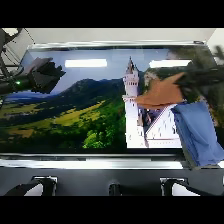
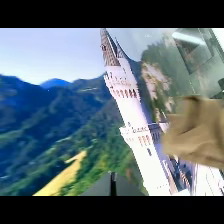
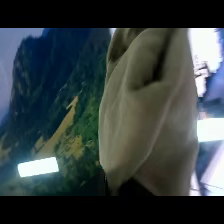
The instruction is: Fold the shirts.
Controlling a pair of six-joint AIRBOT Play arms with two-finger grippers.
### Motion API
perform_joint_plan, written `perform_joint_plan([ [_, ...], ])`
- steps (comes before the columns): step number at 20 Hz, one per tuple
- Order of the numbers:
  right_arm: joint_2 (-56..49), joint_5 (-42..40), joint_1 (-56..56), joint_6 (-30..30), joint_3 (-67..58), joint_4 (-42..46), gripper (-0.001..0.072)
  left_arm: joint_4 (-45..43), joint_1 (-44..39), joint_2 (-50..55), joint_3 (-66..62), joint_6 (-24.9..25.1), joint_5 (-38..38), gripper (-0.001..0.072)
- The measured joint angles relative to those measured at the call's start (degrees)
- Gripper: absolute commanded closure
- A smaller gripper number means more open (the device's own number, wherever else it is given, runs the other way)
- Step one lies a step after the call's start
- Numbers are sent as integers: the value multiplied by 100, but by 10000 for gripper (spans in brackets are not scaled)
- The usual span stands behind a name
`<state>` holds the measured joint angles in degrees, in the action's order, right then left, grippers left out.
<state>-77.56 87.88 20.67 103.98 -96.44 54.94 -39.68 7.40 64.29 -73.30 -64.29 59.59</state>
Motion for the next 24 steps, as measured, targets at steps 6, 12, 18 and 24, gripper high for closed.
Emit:
perform_joint_plan([
  [6,396,352,1923,52,-116,33,669,0,0,0,0,0,-20,681],
  [12,505,605,2973,352,-129,282,669,-2,0,0,0,0,-22,681],
  [18,833,1049,3226,341,651,1947,668,0,0,0,0,-2,-20,681],
  [24,1718,645,3265,129,3104,3150,668,15,0,0,0,-15,-7,681],
])
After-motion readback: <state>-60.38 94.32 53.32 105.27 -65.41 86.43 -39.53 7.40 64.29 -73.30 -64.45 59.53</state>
